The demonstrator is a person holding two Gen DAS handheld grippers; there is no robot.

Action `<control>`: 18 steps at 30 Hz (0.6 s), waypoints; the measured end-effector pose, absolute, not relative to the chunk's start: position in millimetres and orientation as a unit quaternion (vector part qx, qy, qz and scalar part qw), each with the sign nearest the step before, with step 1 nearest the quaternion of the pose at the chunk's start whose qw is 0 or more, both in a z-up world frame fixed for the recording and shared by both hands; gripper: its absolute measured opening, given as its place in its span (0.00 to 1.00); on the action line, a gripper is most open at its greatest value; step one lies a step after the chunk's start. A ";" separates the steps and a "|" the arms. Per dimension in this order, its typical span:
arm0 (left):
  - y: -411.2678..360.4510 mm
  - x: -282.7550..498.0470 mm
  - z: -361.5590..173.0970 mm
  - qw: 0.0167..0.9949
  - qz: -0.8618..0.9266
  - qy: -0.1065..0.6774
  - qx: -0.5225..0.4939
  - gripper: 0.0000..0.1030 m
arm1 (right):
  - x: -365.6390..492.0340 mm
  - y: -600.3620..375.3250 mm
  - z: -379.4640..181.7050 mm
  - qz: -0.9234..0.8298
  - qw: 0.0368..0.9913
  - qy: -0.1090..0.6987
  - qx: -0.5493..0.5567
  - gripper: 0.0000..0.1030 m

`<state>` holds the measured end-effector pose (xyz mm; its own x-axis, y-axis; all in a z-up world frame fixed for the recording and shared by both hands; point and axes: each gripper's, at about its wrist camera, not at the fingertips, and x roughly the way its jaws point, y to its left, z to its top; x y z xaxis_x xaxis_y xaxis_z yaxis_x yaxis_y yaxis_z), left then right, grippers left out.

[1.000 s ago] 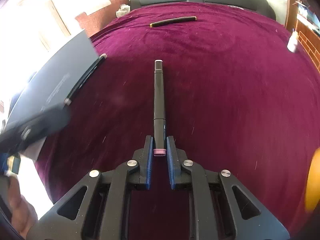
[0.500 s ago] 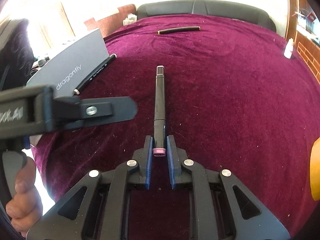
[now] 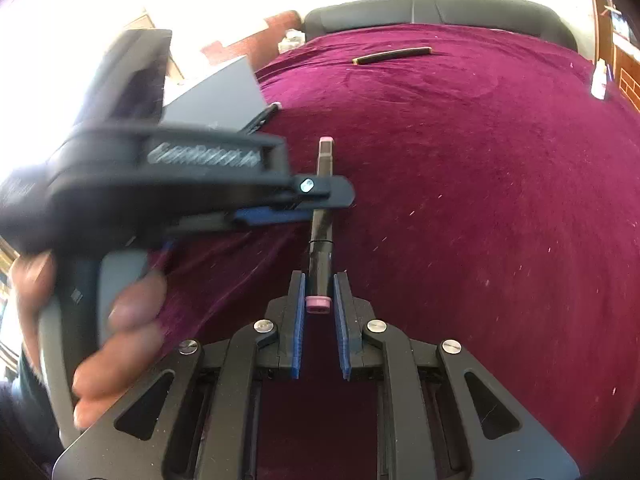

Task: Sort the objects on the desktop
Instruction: 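Lift the pink-capped marker with the right tool, then carry the marker to the grey bin and open the right tool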

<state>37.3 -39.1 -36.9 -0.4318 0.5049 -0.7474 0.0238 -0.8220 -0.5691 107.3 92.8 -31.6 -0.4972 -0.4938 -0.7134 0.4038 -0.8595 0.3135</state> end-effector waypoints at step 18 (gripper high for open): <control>-131.1 73.7 62.5 0.127 0.865 -0.305 -0.378 1.00 | 110.0 35.7 43.2 -0.863 0.351 -0.051 0.361 0.13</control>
